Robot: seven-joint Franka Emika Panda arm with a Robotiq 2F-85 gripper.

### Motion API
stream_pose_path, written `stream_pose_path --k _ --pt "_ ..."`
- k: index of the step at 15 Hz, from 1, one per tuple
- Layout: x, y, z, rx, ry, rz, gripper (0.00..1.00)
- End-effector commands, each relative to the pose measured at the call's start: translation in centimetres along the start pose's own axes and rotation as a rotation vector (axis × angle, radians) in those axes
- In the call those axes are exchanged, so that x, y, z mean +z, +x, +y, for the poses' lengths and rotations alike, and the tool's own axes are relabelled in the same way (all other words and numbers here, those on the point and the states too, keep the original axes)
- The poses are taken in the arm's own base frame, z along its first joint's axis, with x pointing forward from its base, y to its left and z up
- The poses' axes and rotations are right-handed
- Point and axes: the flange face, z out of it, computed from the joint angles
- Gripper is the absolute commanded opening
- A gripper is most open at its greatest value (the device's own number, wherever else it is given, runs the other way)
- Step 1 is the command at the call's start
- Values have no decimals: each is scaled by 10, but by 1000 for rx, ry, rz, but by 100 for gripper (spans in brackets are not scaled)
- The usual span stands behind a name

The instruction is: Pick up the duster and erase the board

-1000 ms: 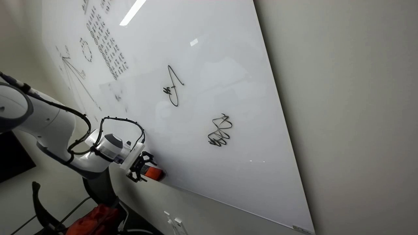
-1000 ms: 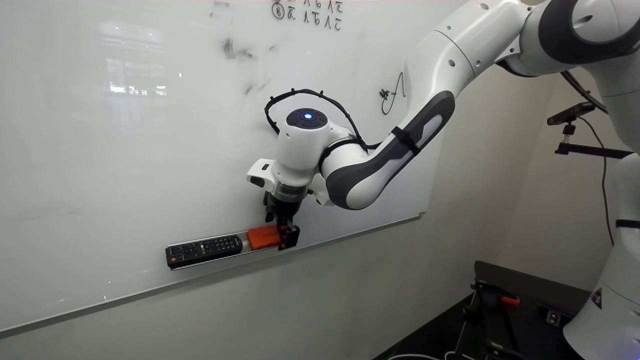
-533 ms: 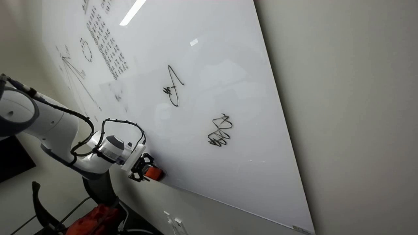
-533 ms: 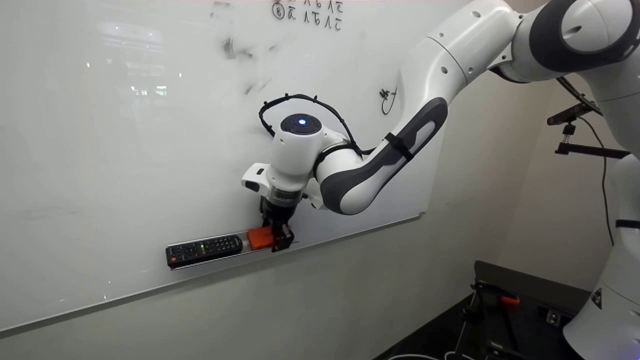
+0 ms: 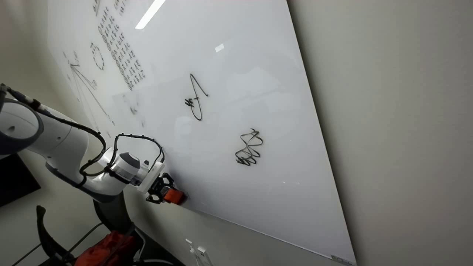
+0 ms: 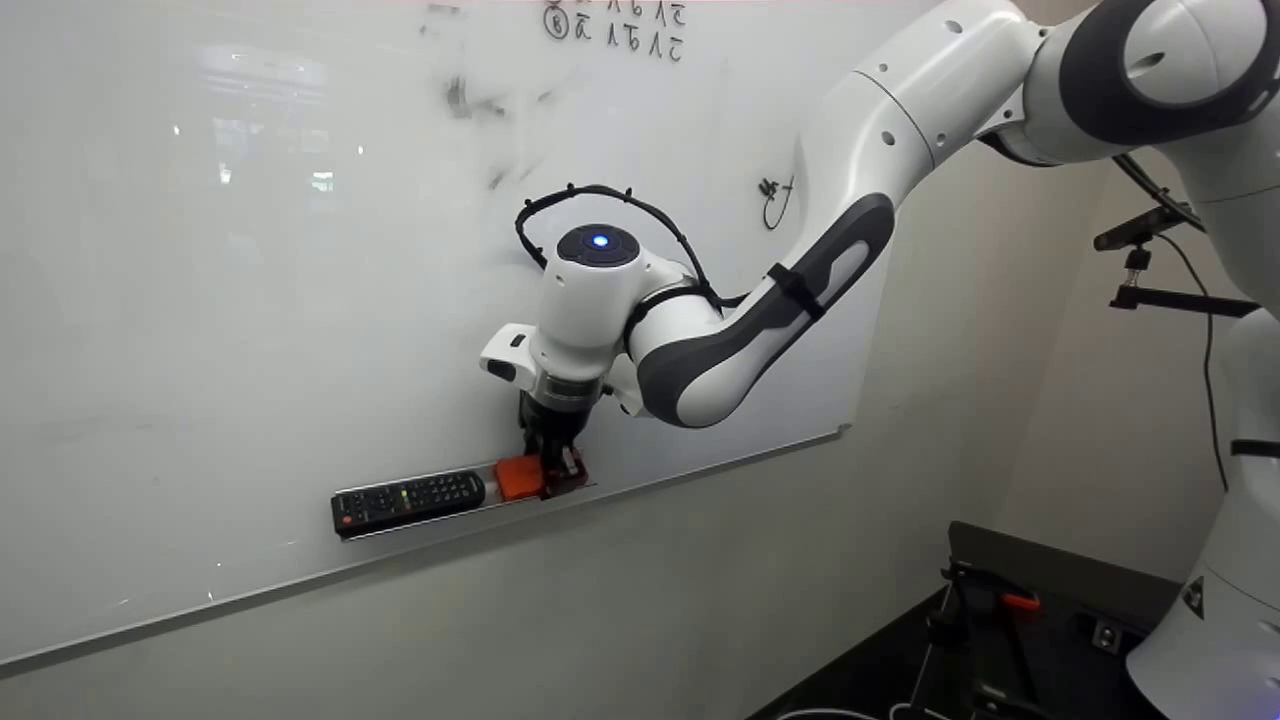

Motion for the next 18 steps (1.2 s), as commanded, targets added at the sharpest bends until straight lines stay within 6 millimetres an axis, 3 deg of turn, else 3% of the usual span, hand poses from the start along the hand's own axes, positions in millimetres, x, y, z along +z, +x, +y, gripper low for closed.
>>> stream_pose_path --k 1,10,14,18 --pt "-17 0 7 26 -26 -15 35" --pt "-92 -15 -20 207 -186 -5 35" --pt "-122 -37 -47 250 -298 -4 35" --pt "-151 -74 -69 242 -521 -12 35"
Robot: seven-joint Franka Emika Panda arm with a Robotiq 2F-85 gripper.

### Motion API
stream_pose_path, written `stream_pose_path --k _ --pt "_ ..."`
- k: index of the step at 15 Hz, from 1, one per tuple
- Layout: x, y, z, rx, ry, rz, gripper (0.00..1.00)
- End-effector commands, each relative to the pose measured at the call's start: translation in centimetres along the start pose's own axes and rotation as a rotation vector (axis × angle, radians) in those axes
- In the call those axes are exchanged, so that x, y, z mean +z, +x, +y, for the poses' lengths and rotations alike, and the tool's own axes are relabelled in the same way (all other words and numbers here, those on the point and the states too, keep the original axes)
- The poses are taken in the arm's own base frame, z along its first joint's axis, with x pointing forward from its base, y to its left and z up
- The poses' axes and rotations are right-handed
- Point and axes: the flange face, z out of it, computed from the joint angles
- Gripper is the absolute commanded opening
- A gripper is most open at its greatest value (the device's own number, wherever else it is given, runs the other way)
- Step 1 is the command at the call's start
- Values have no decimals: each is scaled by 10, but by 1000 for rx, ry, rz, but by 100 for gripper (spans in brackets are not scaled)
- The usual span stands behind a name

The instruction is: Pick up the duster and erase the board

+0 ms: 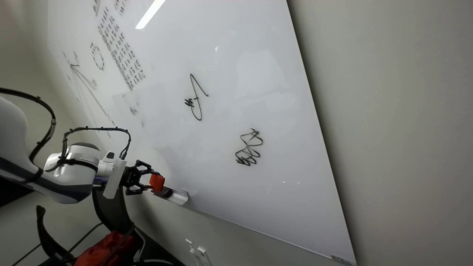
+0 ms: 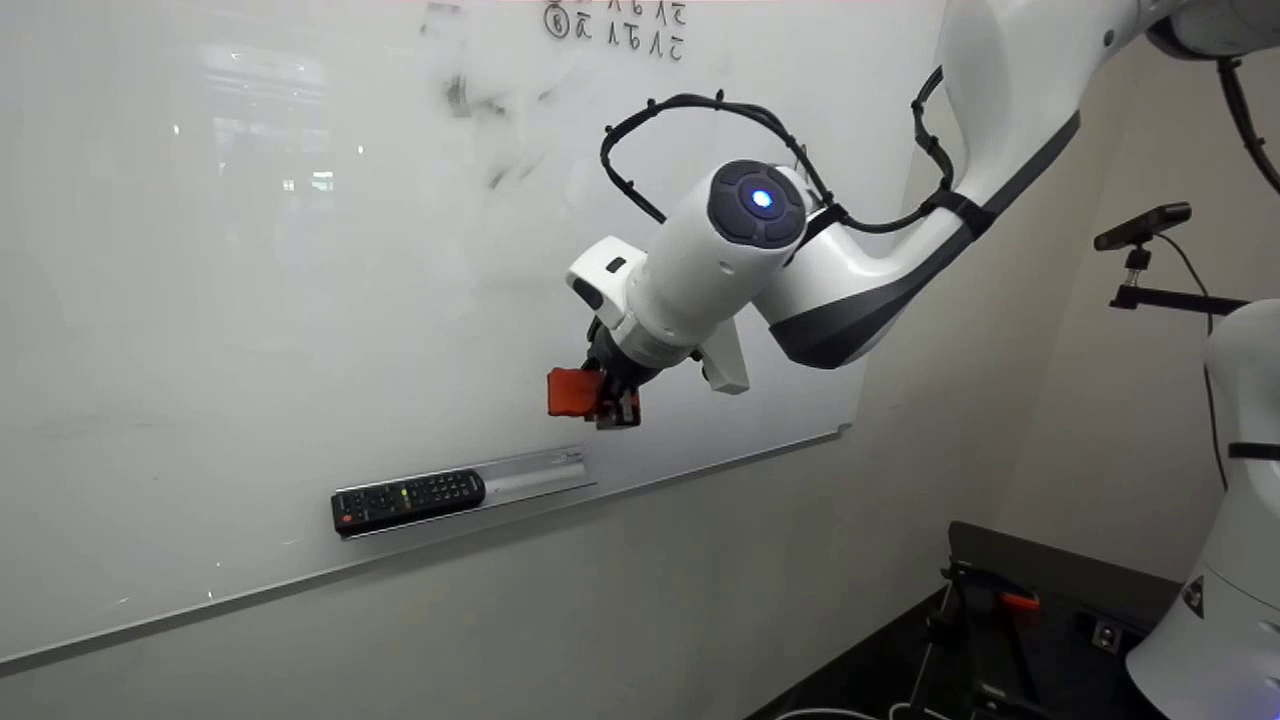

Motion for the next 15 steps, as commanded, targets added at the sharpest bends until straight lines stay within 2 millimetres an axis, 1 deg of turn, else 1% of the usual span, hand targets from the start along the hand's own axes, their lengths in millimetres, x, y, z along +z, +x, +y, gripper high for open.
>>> stream_pose_path --k 1,3,5,7,8,9,11,12,14,15 --pt "-41 -47 5 17 -206 1 35" --pt "-55 -69 9 58 -312 -18 35" --pt "-66 -88 15 105 -372 -53 35" --pt "-68 -102 20 148 -368 -92 35" --pt "-58 -81 15 110 -345 -71 60" --pt "-61 -88 17 119 -348 -79 60" --pt "-63 -96 20 127 -351 -87 60" --pt "-63 -97 20 128 -352 -88 35" --pt "-62 -105 30 90 -372 -79 35" --pt "-65 -115 41 80 -389 -89 35"
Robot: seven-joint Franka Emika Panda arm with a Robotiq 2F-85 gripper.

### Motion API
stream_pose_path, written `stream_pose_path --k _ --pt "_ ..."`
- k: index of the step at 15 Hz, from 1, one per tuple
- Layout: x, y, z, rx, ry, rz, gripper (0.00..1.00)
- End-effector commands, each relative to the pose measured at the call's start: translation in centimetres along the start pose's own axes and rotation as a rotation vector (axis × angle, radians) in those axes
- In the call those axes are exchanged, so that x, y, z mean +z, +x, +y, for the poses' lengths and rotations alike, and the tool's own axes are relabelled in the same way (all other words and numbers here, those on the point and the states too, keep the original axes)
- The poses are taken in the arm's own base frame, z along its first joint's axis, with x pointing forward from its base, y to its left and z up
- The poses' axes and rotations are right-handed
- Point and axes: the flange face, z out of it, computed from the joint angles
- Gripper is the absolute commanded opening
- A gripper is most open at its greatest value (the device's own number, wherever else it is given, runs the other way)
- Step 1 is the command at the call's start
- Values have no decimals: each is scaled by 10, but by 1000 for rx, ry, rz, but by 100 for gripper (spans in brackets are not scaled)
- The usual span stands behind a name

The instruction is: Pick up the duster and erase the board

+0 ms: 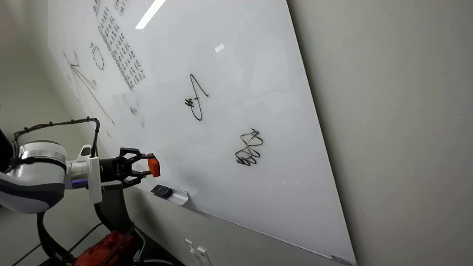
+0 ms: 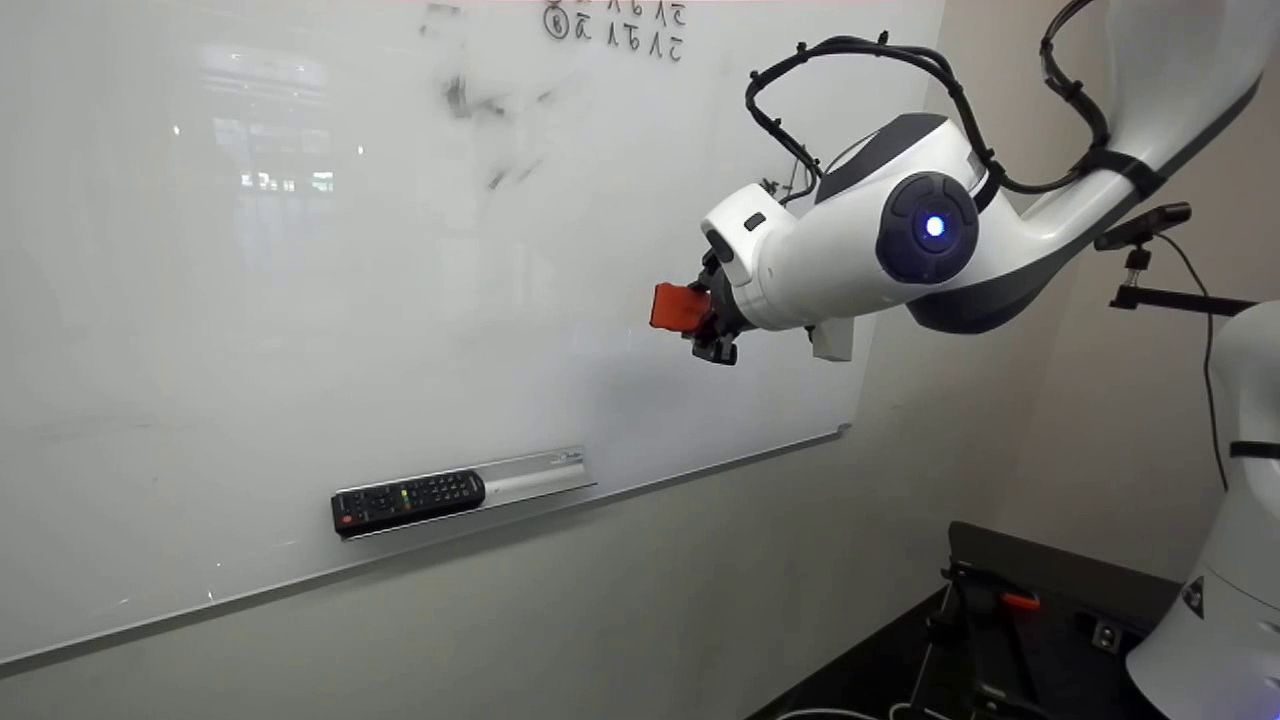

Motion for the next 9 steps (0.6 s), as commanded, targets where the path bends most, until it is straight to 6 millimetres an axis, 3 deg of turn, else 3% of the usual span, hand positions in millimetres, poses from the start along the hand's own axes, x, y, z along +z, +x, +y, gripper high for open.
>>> stream_pose_path --k 1,6,9 --pt "7 -20 30 -38 -45 2 35" --pt "24 -58 88 -141 -143 -20 35" --pt "29 -86 119 -211 -159 61 35"
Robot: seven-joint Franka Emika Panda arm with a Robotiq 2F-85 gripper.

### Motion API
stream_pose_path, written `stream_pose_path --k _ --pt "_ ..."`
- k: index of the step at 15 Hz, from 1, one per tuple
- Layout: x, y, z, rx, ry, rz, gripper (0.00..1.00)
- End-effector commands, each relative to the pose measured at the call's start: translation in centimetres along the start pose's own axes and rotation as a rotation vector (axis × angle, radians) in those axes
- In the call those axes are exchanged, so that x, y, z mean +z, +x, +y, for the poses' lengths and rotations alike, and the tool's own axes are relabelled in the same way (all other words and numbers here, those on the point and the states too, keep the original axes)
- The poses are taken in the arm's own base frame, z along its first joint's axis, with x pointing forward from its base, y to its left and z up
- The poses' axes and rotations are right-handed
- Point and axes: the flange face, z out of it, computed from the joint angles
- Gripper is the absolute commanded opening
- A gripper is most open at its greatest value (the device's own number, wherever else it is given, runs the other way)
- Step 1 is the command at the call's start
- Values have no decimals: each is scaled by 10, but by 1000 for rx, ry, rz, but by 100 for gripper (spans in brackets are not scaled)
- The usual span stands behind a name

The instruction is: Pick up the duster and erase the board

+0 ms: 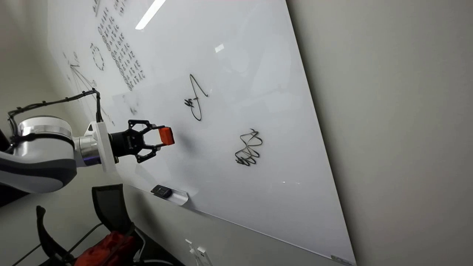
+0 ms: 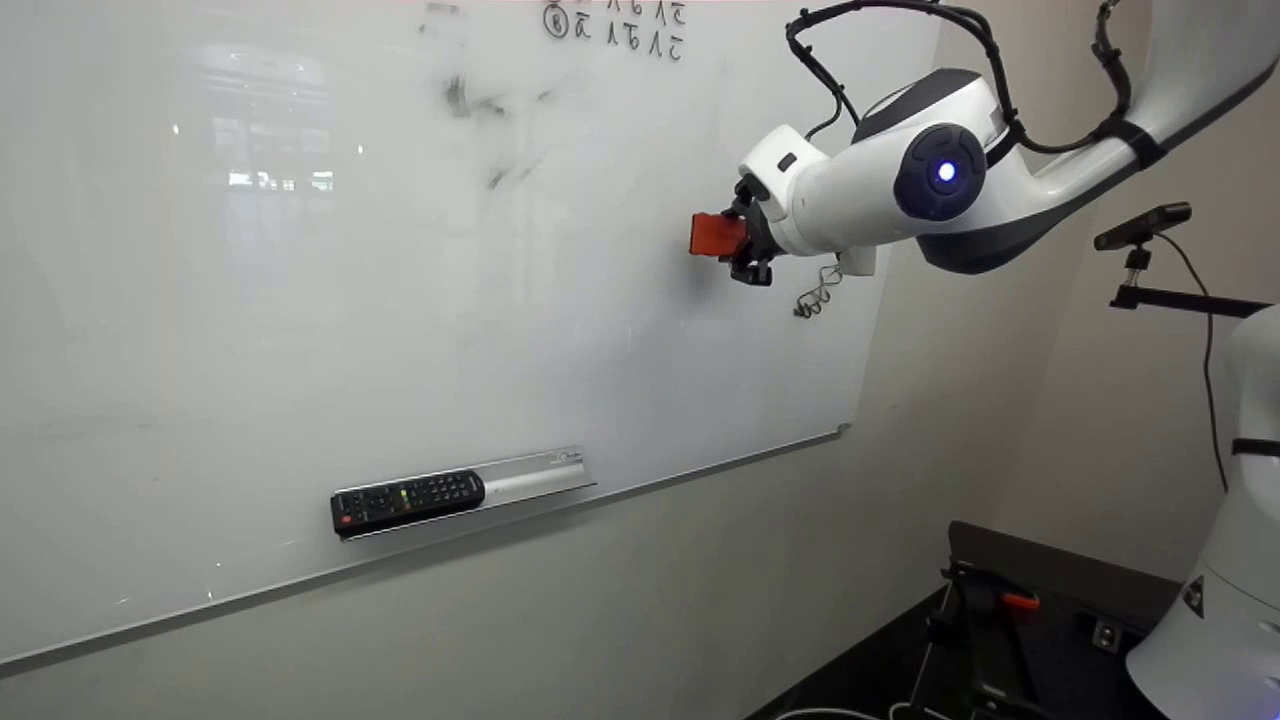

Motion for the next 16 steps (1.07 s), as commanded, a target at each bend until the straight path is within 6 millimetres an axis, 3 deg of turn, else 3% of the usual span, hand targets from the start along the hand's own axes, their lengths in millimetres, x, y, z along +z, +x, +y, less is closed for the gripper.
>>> stream_pose_path --k 1,2,3,5,7,8,11,16 --pt "3 -45 28 -83 -11 127 35" --pt "10 -54 34 -94 -4 155 35" --pt "10 -32 24 -54 -2 106 60" --pt "16 -50 33 -67 4 132 60" --pt "16 -53 34 -68 4 132 60" --pt "14 -53 34 -81 -1 135 35" --pt "11 -71 44 -104 15 175 35" --pt "16 -122 68 -151 43 273 35"
